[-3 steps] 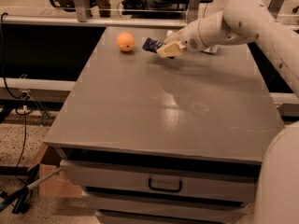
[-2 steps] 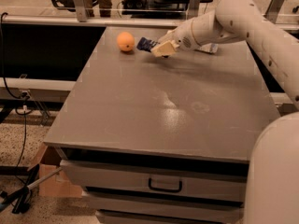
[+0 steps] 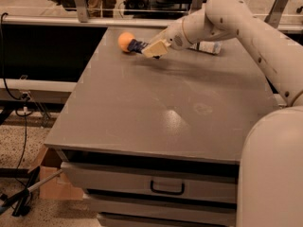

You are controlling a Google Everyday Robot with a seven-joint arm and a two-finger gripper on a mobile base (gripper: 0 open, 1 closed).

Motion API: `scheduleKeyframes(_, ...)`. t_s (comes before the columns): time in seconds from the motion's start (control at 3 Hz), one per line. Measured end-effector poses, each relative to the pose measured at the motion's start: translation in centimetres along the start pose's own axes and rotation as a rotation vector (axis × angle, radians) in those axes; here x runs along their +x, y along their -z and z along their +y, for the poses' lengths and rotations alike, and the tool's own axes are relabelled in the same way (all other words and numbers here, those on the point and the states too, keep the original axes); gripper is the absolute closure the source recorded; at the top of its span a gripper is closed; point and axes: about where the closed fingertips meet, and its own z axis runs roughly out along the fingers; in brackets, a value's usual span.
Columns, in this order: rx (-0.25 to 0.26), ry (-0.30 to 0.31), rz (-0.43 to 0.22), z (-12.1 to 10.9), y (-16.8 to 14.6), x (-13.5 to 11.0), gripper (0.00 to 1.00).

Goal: Move rxbar blueberry near orange

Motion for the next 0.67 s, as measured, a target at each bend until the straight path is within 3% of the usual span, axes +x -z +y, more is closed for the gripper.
scheduleKeyframes(0.33, -0.010, 0.000, 0.005, 0.6, -0.2, -0.5, 0.16)
scheduleKeyframes(0.67, 0.006, -0.003, 0.005, 0.8, 0.9, -0.7, 0.00)
